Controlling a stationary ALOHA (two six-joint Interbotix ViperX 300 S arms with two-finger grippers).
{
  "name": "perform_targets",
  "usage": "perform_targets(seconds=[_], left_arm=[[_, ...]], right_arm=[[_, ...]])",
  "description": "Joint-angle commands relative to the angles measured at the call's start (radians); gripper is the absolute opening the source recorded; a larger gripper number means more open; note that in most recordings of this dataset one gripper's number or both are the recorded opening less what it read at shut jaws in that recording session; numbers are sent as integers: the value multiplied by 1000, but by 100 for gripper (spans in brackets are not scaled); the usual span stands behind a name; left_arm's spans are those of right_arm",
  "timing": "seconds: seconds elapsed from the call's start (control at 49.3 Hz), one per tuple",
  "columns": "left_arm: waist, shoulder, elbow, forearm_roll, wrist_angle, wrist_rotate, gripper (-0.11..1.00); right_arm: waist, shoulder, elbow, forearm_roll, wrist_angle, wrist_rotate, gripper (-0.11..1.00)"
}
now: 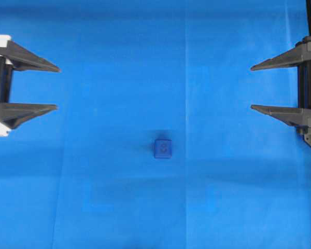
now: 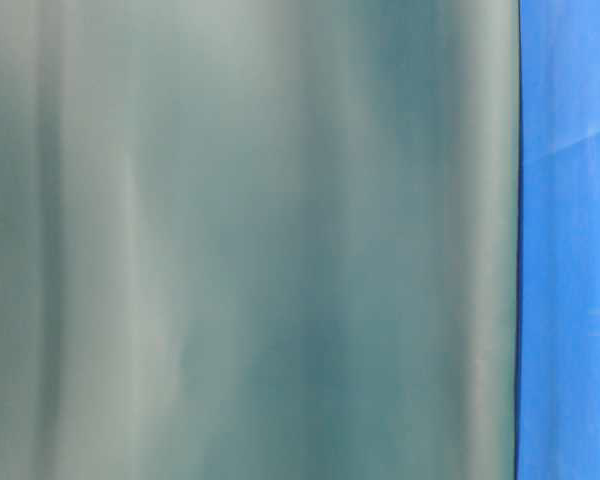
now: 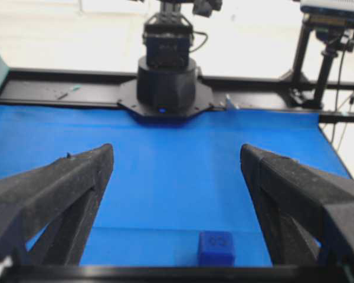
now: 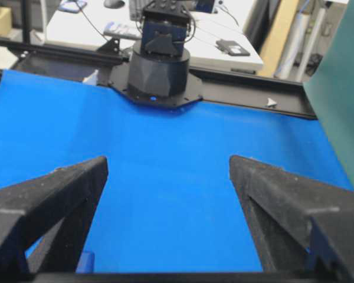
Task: Handover the blue block to the right arm after grasping it with the left arm, then place it in the designated position.
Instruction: 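Move the open left gripper over the blue cube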
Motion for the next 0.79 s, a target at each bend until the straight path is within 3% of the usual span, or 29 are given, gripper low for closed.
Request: perform_targets(seconds=[0.0, 0.406, 0.77], left_arm=[[-11, 74, -58, 2, -34, 2, 91], [-38, 439, -318, 2, -77, 12, 91], [-49, 657, -540, 2, -25, 17, 91]], right_arm=[[-2, 11, -28, 3, -8, 2, 97], [-2, 15, -28, 3, -8, 2, 97], [-2, 20, -28, 3, -9, 2, 97]])
